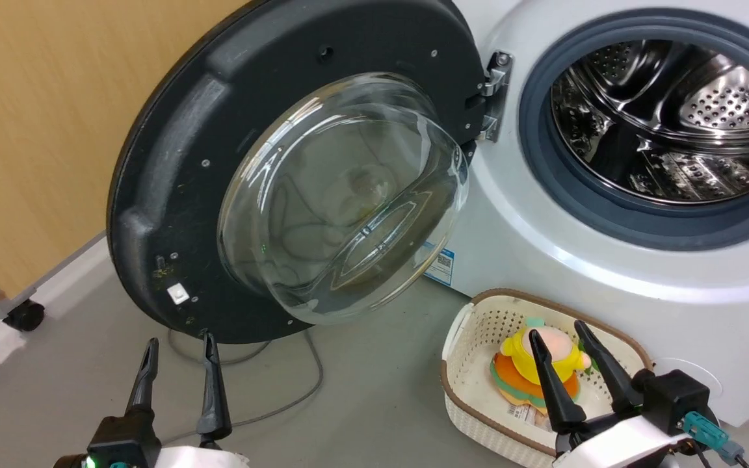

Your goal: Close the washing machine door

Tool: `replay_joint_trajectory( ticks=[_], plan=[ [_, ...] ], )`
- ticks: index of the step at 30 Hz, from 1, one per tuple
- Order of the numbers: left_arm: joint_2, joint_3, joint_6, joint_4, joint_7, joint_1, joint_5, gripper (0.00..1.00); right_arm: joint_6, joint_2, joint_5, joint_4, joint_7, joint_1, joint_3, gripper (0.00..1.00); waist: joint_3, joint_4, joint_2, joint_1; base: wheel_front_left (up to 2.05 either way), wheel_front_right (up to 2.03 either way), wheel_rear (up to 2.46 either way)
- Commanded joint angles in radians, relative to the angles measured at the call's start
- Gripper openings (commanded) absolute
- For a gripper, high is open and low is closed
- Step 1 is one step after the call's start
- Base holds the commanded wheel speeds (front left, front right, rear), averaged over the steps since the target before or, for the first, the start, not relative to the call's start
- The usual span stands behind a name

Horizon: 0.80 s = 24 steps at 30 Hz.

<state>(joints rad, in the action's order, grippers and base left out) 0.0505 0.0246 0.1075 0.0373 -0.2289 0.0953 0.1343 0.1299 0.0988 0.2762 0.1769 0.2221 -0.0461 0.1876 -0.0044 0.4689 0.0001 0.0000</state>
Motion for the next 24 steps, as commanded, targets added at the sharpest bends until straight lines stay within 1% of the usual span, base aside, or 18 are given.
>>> replay_joint_trajectory(
  ticks=[1, 12, 22, 23, 24],
  plan=[
    [0.0, 0.002, 0.008, 0.004, -0.009, 0.014, 0.006, 1.0, 0.001, 0.008, 0.01, 0.005, 0.009, -0.012, 0.004, 1.0, 0.0, 0.007, -0.0001, 0.0, 0.0, 0.0, 0.0],
    [0.0, 0.003, 0.019, 0.005, -0.032, 0.021, 0.021, 1.0, 0.001, 0.006, 0.032, 0.017, 0.033, -0.007, 0.016, 1.0, -0.004, 0.051, -0.0001, 0.0, 0.0, 0.0, 0.0],
    [0.0, 0.005, 0.016, -0.007, -0.033, 0.015, 0.031, 1.0, 0.001, 0.004, 0.027, 0.01, 0.032, 0.004, 0.006, 1.0, -0.002, 0.053, -0.0001, 0.0, 0.0, 0.0, 0.0],
    [0.0, 0.006, 0.013, -0.009, -0.033, 0.015, 0.032, 0.62, 0.001, 0.004, 0.027, 0.009, 0.031, 0.004, 0.006, 1.0, -0.001, 0.054, -0.0001, 0.0, 0.0, 0.0, 0.0],
    [0.0, 0.007, 0.01, -0.007, -0.033, 0.013, 0.032, 0.04, 0.001, 0.004, 0.027, 0.008, 0.03, 0.005, 0.005, 1.0, -0.001, 0.054, -0.0001, 0.0, 0.0, 0.0, 0.0]
  ],
)
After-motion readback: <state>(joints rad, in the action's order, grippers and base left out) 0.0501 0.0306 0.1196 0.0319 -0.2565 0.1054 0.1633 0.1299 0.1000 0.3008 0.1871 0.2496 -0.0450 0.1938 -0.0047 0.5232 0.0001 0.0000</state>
